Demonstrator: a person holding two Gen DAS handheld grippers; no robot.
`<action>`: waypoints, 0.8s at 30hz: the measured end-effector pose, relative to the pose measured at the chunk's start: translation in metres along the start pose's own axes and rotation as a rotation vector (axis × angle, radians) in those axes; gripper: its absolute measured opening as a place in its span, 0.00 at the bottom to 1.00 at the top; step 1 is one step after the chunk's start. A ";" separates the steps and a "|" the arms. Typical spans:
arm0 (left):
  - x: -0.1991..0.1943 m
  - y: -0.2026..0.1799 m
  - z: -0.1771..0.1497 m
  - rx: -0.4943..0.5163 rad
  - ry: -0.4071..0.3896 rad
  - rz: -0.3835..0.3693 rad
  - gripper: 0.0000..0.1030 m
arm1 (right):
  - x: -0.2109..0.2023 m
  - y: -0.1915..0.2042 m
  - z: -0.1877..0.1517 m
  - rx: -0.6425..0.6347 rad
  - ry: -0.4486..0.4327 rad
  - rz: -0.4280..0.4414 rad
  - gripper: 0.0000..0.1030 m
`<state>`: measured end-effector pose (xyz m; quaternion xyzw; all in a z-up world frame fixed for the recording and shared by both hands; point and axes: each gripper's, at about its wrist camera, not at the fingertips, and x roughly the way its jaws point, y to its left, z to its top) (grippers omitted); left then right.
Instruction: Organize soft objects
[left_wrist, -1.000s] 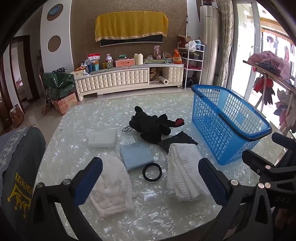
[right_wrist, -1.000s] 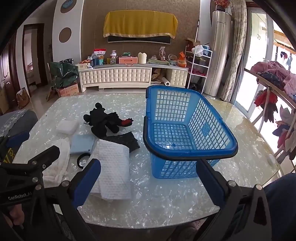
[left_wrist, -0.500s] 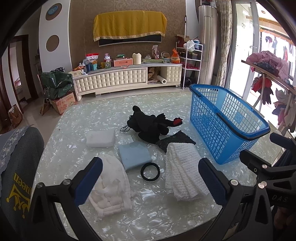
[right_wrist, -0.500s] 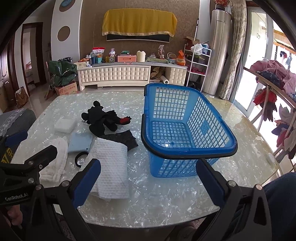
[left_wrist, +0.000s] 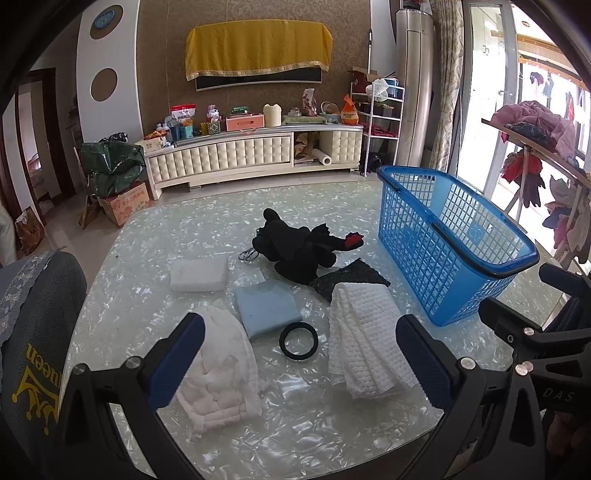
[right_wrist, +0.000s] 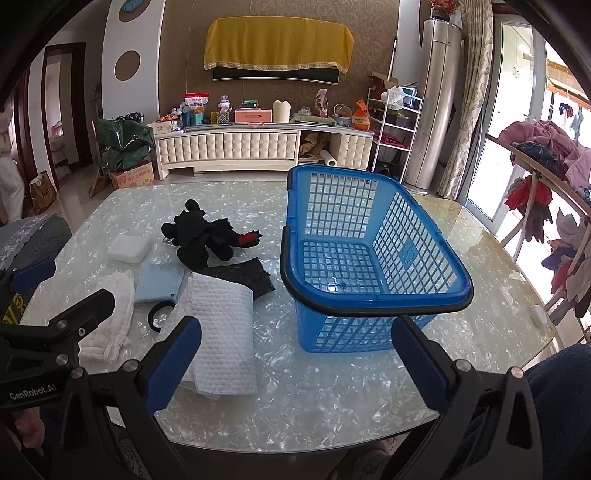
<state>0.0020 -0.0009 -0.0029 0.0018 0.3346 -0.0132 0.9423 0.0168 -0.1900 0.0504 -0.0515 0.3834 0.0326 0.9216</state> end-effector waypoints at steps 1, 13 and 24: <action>0.000 0.000 0.000 -0.001 0.001 0.001 1.00 | 0.000 0.000 0.000 -0.001 0.000 -0.001 1.00; 0.000 0.002 0.000 -0.001 0.005 -0.003 1.00 | -0.001 0.000 0.000 -0.006 0.004 -0.001 1.00; 0.000 0.001 -0.001 0.001 0.003 -0.004 1.00 | -0.002 0.000 0.000 -0.005 0.006 0.001 1.00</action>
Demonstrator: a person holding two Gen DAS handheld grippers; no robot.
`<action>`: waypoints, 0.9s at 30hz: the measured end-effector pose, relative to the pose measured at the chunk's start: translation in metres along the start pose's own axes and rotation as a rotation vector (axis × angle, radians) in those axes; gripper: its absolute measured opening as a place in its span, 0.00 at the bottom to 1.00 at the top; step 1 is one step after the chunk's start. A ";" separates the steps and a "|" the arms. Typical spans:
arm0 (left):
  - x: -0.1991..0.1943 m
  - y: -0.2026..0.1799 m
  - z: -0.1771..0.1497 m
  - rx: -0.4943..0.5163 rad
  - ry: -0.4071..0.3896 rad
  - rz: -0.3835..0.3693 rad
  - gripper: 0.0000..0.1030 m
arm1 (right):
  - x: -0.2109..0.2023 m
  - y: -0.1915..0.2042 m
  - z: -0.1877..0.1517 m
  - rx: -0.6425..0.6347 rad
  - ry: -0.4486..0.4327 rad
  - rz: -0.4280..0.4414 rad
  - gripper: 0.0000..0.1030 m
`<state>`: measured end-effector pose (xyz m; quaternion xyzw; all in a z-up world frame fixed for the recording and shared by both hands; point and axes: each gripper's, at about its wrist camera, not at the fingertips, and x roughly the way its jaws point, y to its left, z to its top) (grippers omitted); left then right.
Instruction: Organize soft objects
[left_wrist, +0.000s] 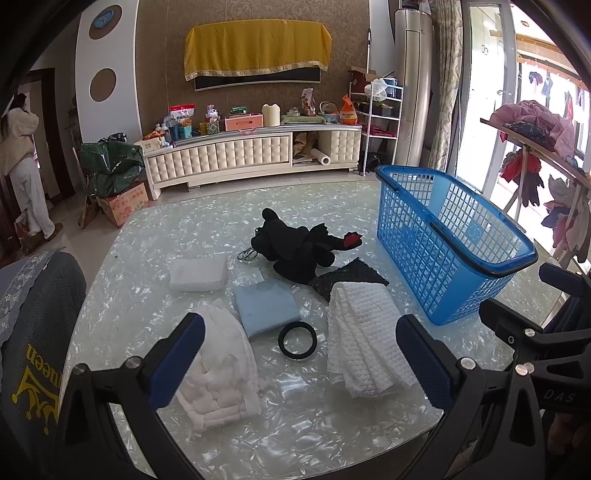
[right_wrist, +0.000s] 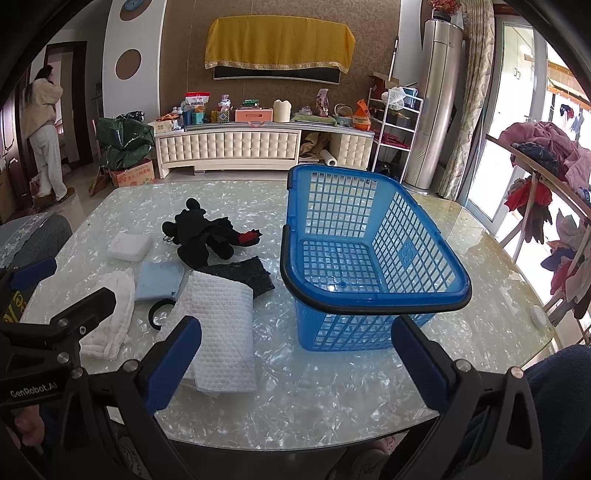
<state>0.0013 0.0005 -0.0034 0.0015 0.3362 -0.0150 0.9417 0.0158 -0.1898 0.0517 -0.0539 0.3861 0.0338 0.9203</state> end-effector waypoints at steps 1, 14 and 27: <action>0.000 0.000 0.000 0.000 0.000 0.000 1.00 | 0.000 0.000 0.000 0.000 0.000 0.000 1.00; 0.000 -0.002 0.001 -0.003 0.006 -0.010 1.00 | -0.002 -0.001 -0.001 0.001 0.005 0.003 1.00; 0.005 -0.004 0.018 0.033 0.092 -0.101 1.00 | -0.012 -0.009 0.019 -0.046 0.053 0.055 1.00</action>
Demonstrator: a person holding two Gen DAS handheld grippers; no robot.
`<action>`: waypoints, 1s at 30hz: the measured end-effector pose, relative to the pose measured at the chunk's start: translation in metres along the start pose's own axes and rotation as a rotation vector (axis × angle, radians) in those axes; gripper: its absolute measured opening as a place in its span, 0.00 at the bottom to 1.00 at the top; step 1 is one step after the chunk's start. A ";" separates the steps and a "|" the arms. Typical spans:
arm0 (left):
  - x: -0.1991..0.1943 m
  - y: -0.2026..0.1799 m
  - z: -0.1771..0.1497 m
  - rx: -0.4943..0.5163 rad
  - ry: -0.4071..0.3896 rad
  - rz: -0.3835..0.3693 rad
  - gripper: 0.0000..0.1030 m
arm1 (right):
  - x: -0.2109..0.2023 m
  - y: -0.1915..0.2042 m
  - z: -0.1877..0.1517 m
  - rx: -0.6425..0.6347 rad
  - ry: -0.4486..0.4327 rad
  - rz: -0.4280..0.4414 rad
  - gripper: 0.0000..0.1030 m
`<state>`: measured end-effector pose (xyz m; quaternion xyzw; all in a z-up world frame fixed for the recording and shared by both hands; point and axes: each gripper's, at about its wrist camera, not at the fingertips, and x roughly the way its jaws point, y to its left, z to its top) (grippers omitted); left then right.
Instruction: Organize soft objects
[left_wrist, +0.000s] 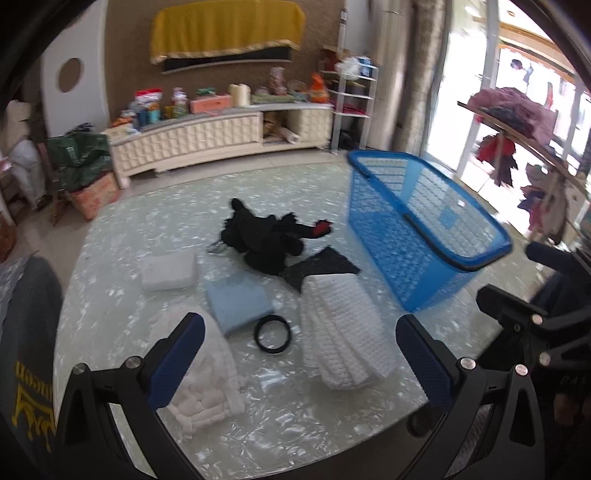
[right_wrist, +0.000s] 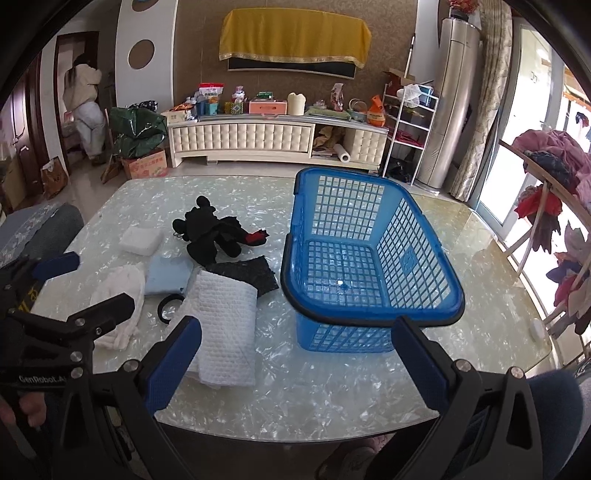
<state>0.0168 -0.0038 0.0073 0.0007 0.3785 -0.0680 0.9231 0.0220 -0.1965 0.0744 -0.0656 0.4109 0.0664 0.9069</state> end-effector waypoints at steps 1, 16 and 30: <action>0.000 0.002 0.005 0.015 0.015 -0.035 1.00 | 0.000 -0.002 0.003 0.000 0.015 0.018 1.00; 0.022 0.056 0.044 0.196 0.254 -0.056 1.00 | 0.029 0.004 0.047 -0.026 0.192 0.175 1.00; 0.047 0.120 0.024 0.078 0.354 -0.110 1.00 | 0.093 0.076 0.063 -0.181 0.423 0.258 1.00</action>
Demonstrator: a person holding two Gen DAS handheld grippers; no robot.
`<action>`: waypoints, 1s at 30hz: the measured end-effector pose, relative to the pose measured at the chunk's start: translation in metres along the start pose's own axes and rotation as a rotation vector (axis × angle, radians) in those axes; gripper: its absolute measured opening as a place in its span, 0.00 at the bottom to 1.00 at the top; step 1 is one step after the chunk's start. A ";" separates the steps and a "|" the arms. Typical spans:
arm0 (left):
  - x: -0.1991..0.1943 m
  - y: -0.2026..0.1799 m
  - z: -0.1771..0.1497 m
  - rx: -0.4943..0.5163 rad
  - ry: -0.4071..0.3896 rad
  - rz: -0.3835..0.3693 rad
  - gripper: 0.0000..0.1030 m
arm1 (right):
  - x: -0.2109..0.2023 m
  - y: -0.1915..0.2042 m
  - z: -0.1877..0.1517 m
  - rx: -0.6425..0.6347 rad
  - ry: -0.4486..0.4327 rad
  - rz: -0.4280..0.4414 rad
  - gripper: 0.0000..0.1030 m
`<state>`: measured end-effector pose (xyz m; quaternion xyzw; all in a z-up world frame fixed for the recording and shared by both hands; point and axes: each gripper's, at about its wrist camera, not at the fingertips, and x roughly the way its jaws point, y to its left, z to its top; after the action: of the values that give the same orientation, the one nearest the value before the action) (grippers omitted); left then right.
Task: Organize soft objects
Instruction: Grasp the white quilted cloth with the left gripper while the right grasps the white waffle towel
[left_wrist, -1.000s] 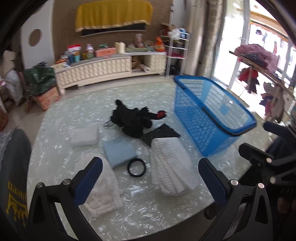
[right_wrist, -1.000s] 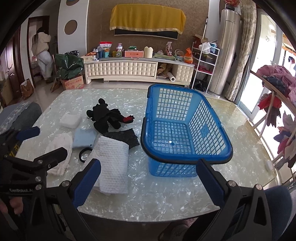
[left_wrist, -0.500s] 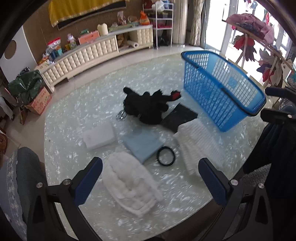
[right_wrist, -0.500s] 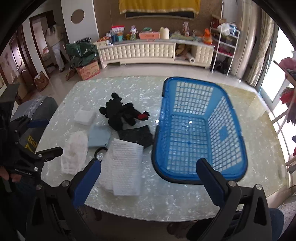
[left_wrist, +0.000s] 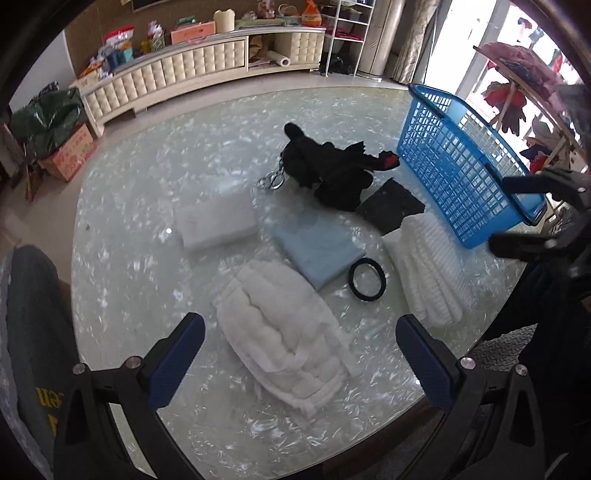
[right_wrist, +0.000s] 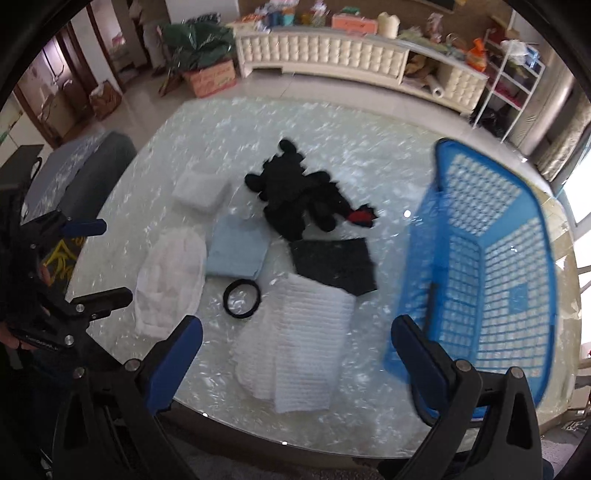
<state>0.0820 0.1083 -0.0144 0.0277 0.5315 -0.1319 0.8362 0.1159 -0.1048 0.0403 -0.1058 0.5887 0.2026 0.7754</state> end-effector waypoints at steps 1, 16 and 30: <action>0.002 0.003 -0.002 -0.008 0.004 -0.007 0.96 | 0.006 0.003 0.002 -0.003 0.021 -0.008 1.00; 0.040 0.039 -0.021 -0.118 0.110 -0.019 0.76 | 0.074 0.016 0.004 0.016 0.202 -0.063 0.91; 0.090 0.052 -0.032 -0.129 0.232 0.061 0.76 | 0.113 -0.010 -0.003 0.113 0.297 -0.057 0.91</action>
<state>0.1026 0.1475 -0.1144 0.0049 0.6309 -0.0678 0.7728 0.1434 -0.0938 -0.0695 -0.1072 0.7042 0.1292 0.6899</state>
